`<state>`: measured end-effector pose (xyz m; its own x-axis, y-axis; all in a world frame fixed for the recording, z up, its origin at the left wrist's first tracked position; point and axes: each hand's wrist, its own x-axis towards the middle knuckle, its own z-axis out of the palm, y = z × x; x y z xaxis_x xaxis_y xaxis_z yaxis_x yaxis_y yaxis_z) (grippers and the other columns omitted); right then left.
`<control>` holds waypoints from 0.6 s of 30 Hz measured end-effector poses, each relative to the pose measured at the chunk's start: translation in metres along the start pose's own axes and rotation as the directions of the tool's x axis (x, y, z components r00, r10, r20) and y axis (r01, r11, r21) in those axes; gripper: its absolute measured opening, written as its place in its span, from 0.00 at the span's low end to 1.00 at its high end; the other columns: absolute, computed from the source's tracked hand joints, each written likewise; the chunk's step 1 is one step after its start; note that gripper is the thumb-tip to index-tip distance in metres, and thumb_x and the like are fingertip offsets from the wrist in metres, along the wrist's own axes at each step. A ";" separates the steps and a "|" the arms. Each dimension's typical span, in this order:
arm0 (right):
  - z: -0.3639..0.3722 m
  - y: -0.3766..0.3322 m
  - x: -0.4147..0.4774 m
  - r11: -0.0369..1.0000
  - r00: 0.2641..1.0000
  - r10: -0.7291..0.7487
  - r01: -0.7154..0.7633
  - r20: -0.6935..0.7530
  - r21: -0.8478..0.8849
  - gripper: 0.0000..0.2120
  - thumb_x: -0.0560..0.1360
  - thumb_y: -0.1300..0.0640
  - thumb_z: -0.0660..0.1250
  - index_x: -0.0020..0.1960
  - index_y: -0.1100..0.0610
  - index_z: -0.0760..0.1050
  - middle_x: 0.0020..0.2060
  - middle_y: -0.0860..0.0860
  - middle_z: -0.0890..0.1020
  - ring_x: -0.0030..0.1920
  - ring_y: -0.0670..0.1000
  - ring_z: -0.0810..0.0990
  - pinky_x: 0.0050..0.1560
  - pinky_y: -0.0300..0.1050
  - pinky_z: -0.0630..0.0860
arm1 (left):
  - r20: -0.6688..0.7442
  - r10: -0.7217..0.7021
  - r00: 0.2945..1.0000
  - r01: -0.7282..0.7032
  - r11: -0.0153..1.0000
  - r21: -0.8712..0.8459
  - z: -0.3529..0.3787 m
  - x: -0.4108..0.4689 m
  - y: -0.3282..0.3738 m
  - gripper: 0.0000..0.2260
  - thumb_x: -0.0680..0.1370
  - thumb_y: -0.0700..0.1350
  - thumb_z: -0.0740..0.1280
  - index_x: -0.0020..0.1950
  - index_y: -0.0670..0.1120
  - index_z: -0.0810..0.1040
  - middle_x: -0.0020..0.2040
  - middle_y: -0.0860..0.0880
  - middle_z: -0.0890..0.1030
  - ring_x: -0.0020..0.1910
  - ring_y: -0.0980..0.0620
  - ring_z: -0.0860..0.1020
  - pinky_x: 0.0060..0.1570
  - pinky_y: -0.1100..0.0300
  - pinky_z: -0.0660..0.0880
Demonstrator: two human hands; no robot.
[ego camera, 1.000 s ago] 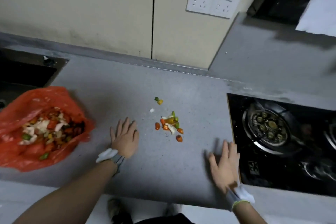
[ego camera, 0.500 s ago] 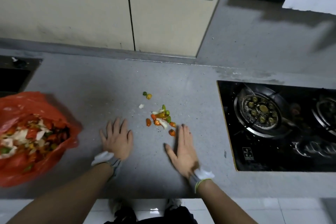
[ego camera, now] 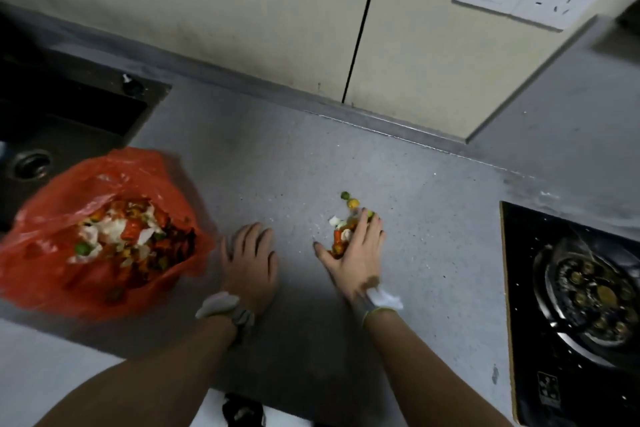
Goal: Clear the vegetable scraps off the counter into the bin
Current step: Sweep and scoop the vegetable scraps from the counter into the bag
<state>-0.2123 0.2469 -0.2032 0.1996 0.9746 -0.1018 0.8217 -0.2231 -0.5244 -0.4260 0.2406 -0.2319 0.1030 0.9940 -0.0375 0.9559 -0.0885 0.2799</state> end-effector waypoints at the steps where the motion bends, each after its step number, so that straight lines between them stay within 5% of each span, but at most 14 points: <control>1: 0.000 -0.004 0.010 0.999 0.999 -0.049 0.049 -0.012 -0.004 0.52 0.70 0.29 0.66 0.80 0.57 0.48 0.78 0.60 0.52 0.78 0.63 0.51 0.76 0.63 0.54 | 0.006 -0.001 1.000 0.001 1.000 -0.010 0.000 0.000 -0.001 0.24 0.80 0.50 0.54 0.74 0.45 0.67 0.74 0.44 0.66 0.75 0.44 0.61 0.73 0.34 0.54; 5: -0.013 -0.010 0.057 0.991 0.997 -0.071 0.075 0.036 -0.107 0.43 0.73 0.24 0.54 0.80 0.45 0.48 0.80 0.55 0.47 0.80 0.60 0.42 0.77 0.66 0.44 | -0.031 0.013 0.999 -0.015 0.999 -0.039 0.004 -0.001 -0.001 0.23 0.79 0.51 0.55 0.72 0.45 0.70 0.73 0.44 0.68 0.74 0.44 0.63 0.72 0.34 0.56; 8: -0.023 -0.018 0.091 0.967 0.983 -0.059 0.099 0.171 -0.234 0.40 0.72 0.22 0.48 0.78 0.40 0.51 0.80 0.54 0.52 0.79 0.60 0.47 0.74 0.69 0.52 | -0.065 0.008 0.998 -0.011 0.999 -0.046 0.005 -0.001 0.002 0.23 0.78 0.52 0.56 0.70 0.45 0.72 0.72 0.45 0.70 0.73 0.44 0.65 0.71 0.34 0.57; 12: -0.022 -0.026 0.083 0.903 0.963 -0.063 0.167 0.263 -0.396 0.42 0.72 0.22 0.44 0.77 0.46 0.57 0.78 0.56 0.58 0.77 0.61 0.53 0.73 0.66 0.55 | -0.063 0.006 0.998 -0.010 0.998 -0.059 0.005 -0.002 0.001 0.24 0.78 0.52 0.55 0.72 0.46 0.71 0.73 0.45 0.69 0.74 0.44 0.64 0.71 0.33 0.57; 18: -0.017 -0.022 0.021 0.881 0.928 -0.128 0.269 0.351 -0.389 0.44 0.73 0.23 0.46 0.80 0.48 0.52 0.79 0.55 0.54 0.79 0.59 0.50 0.77 0.60 0.51 | -0.053 -0.005 0.999 0.002 0.999 -0.050 0.002 -0.002 0.001 0.24 0.77 0.53 0.55 0.70 0.45 0.72 0.72 0.44 0.70 0.73 0.44 0.65 0.70 0.32 0.58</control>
<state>-0.2168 0.2717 -0.1798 -0.1074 0.9401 -0.3236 0.9854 0.0575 -0.1602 -0.4242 0.2387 -0.2333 0.0837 0.9964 0.0121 0.9411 -0.0830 0.3278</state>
